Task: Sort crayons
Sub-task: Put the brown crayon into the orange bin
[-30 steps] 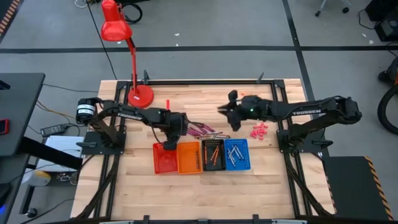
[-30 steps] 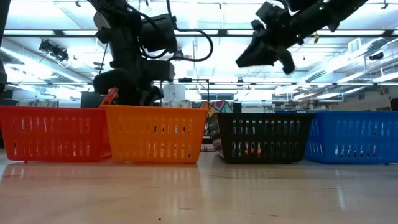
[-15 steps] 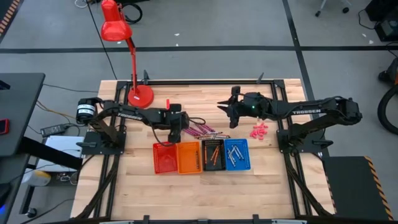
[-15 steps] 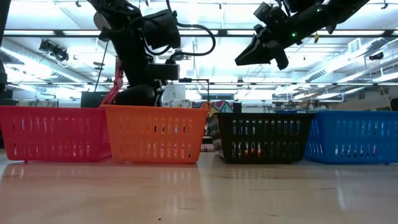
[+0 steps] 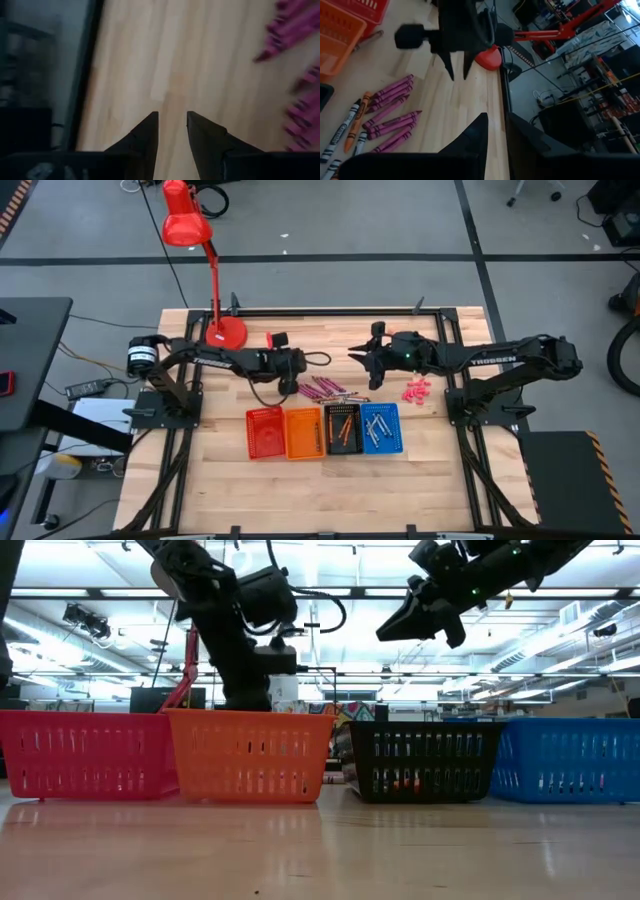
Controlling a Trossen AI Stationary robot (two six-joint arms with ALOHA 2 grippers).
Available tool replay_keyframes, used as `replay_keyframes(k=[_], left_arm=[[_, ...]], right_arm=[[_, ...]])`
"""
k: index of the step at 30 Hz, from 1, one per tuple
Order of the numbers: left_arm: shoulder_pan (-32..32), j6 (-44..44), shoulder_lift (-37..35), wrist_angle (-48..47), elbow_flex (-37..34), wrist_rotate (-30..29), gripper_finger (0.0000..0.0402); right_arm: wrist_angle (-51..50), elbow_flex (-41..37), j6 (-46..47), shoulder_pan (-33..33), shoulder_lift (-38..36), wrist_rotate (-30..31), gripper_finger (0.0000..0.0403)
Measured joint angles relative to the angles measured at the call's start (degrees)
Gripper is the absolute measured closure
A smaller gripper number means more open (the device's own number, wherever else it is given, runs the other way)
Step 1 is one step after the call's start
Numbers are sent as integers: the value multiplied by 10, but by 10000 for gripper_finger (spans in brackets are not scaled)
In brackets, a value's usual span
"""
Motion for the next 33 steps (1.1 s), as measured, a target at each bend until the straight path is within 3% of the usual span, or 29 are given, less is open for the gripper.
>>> replay_keyframes(k=[11,33], left_arm=[[-45,-47,11,-2,-31,-113,287],[-106,-121,22,-22,-31,-135,287]], right_arm=[[13,0,0,5,0,-5,328],[16,0,6,9,0,-28,328]])
